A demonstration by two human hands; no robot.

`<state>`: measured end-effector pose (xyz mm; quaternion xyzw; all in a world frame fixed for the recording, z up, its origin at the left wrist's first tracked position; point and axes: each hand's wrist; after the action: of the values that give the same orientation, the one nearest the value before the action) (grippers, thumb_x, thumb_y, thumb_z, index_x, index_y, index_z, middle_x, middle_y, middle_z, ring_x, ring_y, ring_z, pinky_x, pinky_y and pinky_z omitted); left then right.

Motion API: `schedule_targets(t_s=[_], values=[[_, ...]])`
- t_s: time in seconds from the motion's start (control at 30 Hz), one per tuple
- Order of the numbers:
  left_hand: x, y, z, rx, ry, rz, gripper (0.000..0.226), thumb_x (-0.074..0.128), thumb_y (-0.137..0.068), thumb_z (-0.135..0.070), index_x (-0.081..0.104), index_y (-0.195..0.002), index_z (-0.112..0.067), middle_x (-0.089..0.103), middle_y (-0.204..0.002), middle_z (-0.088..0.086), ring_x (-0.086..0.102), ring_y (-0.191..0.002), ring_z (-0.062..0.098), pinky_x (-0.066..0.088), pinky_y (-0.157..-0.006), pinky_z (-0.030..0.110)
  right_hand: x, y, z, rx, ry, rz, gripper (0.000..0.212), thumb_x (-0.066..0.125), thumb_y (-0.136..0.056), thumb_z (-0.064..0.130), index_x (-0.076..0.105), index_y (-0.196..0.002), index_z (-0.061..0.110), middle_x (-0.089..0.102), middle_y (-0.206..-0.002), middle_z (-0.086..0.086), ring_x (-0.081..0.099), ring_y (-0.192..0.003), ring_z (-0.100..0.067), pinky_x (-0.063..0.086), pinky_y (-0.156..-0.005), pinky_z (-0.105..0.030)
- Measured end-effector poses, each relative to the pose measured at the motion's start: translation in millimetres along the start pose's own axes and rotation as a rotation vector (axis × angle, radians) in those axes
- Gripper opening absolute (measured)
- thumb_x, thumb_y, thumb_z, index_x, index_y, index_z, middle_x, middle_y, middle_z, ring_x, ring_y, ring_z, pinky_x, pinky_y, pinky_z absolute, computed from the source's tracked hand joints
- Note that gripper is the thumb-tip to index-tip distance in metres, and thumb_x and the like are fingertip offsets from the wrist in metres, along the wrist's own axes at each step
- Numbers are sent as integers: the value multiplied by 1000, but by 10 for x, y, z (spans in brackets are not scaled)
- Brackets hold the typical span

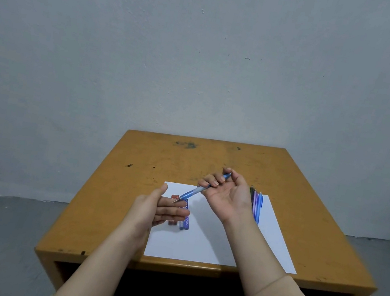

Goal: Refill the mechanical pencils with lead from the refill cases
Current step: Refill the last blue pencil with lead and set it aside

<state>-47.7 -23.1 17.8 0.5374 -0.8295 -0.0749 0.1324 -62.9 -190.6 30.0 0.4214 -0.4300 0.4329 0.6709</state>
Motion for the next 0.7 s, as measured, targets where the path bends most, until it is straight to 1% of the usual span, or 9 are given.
schedule_targets(t_s=[0.1, 0.17, 0.27, 0.47, 0.57, 0.7], values=[[-8, 3, -4, 3, 2, 10, 54, 36, -99, -36, 73, -90, 1, 73, -83, 17, 72, -71, 20, 45, -49, 11, -2, 24, -1, -7, -12, 7, 31, 34, -95, 24, 42, -67, 14, 28, -55, -1, 24, -50, -15, 24, -57, -29], [-5, 8, -8, 2, -2, 14, 54, 36, -99, -37, 74, -90, 0, 73, -83, 16, 72, -71, 19, 46, -56, 16, 1, 33, -4, -13, -14, 7, 31, 34, -95, 24, 43, -67, 14, 28, -54, -1, 23, -51, -15, 24, -56, -29], [-2, 4, -13, -7, -8, 12, 54, 35, -99, -37, 74, -90, -1, 74, -84, 16, 72, -73, 18, 42, -64, 22, 3, 31, 7, -18, -20, 3, 29, 33, -95, 21, 42, -67, 14, 28, -53, -1, 25, -47, -15, 24, -57, -29], [4, 1, -18, -18, -11, 13, 54, 35, -99, -37, 73, -92, 0, 73, -86, 16, 72, -74, 19, 41, -65, 22, -12, 29, -4, -18, -29, 12, 31, 35, -95, 24, 43, -67, 14, 29, -53, -1, 24, -49, -15, 24, -56, -29], [6, 2, -26, -20, -9, 13, 54, 35, -99, -37, 74, -91, 0, 73, -86, 16, 72, -74, 19, 41, -65, 23, -7, 21, 8, -21, -30, 14, 29, 34, -94, 21, 43, -68, 14, 28, -53, -1, 25, -47, -15, 24, -57, -29], [12, -1, -30, -33, 1, 18, 54, 35, -99, -38, 74, -89, -1, 73, -85, 16, 72, -73, 19, 41, -66, 24, -33, 16, 6, -22, -43, 25, 30, 35, -94, 24, 43, -68, 14, 29, -54, -1, 26, -47, -15, 24, -57, -28]])
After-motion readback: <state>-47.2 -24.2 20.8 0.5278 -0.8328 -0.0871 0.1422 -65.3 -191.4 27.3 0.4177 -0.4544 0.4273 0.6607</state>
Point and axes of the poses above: each hand's wrist, its own y-axis away from the middle knuckle, its own x-axis out of the palm, z = x × y
